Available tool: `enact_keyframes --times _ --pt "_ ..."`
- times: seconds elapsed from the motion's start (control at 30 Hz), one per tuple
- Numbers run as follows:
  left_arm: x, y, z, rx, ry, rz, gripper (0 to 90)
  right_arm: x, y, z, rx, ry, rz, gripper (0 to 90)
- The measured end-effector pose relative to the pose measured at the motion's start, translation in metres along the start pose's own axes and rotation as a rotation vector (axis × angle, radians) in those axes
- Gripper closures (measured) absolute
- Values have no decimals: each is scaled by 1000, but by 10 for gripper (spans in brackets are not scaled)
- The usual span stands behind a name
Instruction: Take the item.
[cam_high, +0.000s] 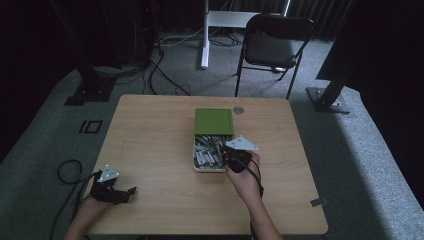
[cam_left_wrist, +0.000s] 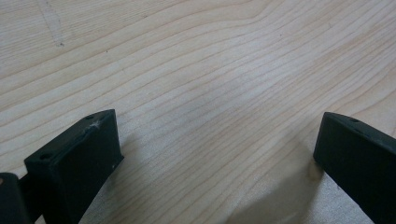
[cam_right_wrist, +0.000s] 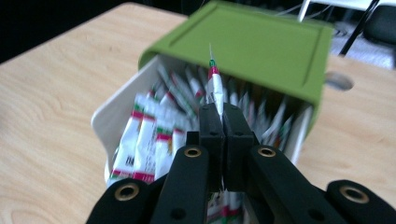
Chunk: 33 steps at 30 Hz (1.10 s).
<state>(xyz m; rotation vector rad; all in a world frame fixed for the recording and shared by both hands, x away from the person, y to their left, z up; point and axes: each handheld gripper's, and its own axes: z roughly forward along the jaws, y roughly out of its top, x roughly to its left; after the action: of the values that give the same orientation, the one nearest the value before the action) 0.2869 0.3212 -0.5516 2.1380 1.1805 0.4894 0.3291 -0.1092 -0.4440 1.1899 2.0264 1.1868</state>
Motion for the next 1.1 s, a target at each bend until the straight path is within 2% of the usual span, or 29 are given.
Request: enact_keyframes --times 0.2,0.37,0.57,0.67,0.77,0.8,0.97,1.1 --pt "0 0 0 -1 0 0 14 -14 18 -14 -70 11 55 893" --pt "0 0 0 -1 0 -1 14 -32 30 -21 -105 -25 90 893" --pt "0 0 0 0 0 0 13 -54 35 -20 -117 -71 130 893" --pt "0 0 0 0 0 -1 13 -66 32 -16 -113 -90 162 893" --pt "0 0 0 0 0 -1 14 -72 28 -13 -118 -86 194 893" --pt "0 0 0 1 0 1 13 -78 22 -6 -103 -92 206 893" --pt "0 0 0 0 0 -2 13 -85 4 8 -73 -94 244 893" --pt "0 0 0 0 0 -1 14 -86 -13 22 -54 -73 282 893"
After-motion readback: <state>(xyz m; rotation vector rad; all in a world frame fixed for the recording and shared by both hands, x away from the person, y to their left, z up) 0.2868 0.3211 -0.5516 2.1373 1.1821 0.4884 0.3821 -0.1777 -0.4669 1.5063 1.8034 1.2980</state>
